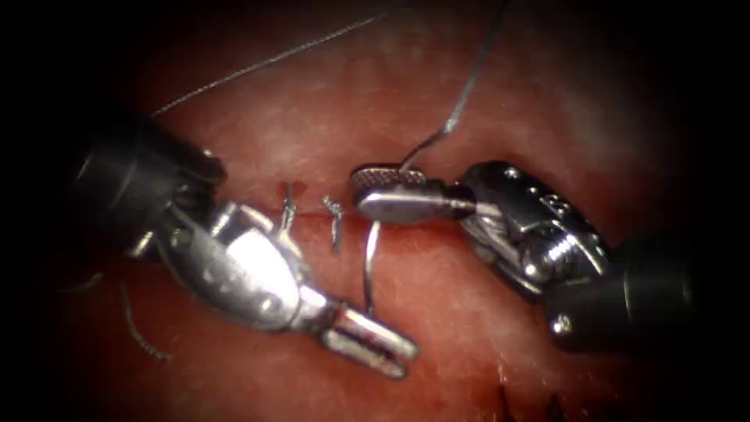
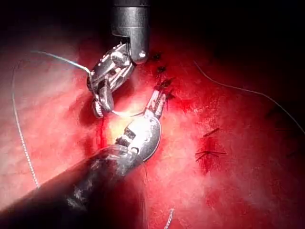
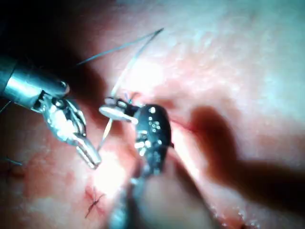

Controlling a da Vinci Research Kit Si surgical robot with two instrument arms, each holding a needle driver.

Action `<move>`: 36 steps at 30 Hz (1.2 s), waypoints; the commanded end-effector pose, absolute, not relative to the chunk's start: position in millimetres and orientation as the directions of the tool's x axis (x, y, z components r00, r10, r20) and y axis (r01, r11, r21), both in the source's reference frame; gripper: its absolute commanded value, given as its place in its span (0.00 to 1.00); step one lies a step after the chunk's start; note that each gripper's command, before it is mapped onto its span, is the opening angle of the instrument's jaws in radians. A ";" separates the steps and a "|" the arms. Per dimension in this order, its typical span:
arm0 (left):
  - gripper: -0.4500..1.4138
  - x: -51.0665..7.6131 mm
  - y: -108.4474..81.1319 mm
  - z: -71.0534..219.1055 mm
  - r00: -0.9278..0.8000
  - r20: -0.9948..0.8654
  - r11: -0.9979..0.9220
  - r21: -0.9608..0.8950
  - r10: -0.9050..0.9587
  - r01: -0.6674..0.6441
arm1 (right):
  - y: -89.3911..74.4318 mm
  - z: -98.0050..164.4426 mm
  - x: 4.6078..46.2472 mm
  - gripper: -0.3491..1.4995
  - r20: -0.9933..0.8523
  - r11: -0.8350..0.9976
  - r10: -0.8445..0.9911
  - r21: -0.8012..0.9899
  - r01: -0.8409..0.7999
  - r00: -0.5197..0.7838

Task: Wound Closure

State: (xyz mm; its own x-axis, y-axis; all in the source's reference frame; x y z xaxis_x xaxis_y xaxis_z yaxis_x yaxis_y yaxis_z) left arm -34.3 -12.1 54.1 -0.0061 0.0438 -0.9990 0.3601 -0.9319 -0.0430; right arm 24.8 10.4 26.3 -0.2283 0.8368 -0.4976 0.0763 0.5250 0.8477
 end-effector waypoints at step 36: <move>0.41 -32.4 -10.2 57.7 -0.412 -0.771 -0.873 -0.406 0.486 -0.271 | 11.3 27.6 21.1 0.00 -0.718 0.741 0.663 0.592 -0.316 0.210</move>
